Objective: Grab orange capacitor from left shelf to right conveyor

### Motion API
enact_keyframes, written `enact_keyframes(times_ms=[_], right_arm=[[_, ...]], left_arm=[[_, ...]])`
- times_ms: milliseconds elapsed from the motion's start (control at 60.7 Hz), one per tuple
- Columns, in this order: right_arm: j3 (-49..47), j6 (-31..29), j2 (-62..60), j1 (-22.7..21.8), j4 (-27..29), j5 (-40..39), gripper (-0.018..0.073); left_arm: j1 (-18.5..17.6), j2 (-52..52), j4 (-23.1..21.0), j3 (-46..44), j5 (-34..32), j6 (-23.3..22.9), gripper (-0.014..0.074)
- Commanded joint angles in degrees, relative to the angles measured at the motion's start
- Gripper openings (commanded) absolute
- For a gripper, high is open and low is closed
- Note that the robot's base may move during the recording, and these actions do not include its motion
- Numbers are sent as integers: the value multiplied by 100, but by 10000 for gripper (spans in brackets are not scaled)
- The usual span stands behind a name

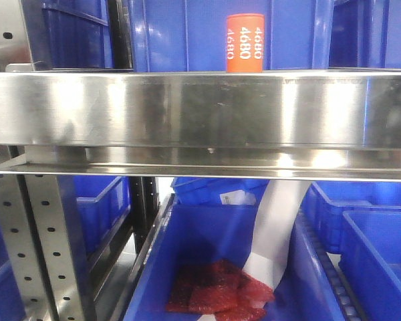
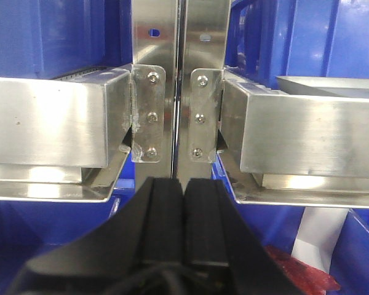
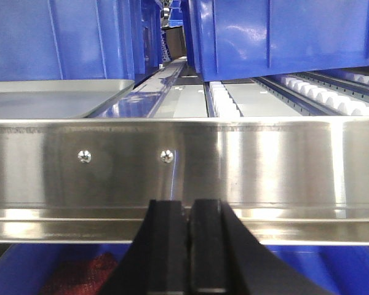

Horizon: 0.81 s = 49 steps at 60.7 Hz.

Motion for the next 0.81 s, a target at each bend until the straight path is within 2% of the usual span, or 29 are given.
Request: enact_keyframes(times_ms=[0, 329, 791], right_arm=[[-28, -26, -84, 0, -21, -527, 55], [-28, -26, -83, 0, -21, -584, 55], [-28, -26, -79, 0, -21, -1103, 55]], left_arm=[[-9, -70, -10, -26, -524, -8, -127], [-9, -70, -10, -26, -524, -8, -127], [-9, -70, -10, -26, -524, -8, -127]])
